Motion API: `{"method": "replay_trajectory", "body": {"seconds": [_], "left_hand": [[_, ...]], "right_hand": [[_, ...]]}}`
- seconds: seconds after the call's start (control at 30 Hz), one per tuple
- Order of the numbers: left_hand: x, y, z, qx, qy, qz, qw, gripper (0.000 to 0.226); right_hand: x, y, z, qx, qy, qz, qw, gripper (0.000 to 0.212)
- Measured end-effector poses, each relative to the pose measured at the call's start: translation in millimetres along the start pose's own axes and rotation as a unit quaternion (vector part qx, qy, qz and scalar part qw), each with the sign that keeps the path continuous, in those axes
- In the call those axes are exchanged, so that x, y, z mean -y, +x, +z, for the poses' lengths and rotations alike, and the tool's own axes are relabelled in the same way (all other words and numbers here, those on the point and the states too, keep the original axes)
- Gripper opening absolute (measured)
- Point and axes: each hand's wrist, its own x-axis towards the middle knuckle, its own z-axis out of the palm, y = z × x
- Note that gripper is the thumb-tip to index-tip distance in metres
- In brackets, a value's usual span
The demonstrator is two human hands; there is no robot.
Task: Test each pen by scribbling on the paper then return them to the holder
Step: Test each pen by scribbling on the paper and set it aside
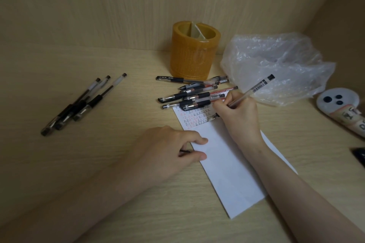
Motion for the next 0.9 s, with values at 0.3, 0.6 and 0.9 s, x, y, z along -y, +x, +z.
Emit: {"method": "replay_trajectory", "body": {"seconds": [0.3,0.6,0.9], "left_hand": [[1,-1,0,-0.016,-0.009,0.002,1.0,0.036],[3,-2,1,-0.044,-0.084,-0.009,0.995,0.038],[-1,0,-7,-0.095,-0.236,-0.009,0.967,0.042]], "right_hand": [[-1,2,-2,0.0,0.013,0.012,1.0,0.038],[12,8,-14,0.033,0.24,0.092,0.966,0.038],[25,2,-6,0.137,0.304,0.138,0.932,0.038]]}}
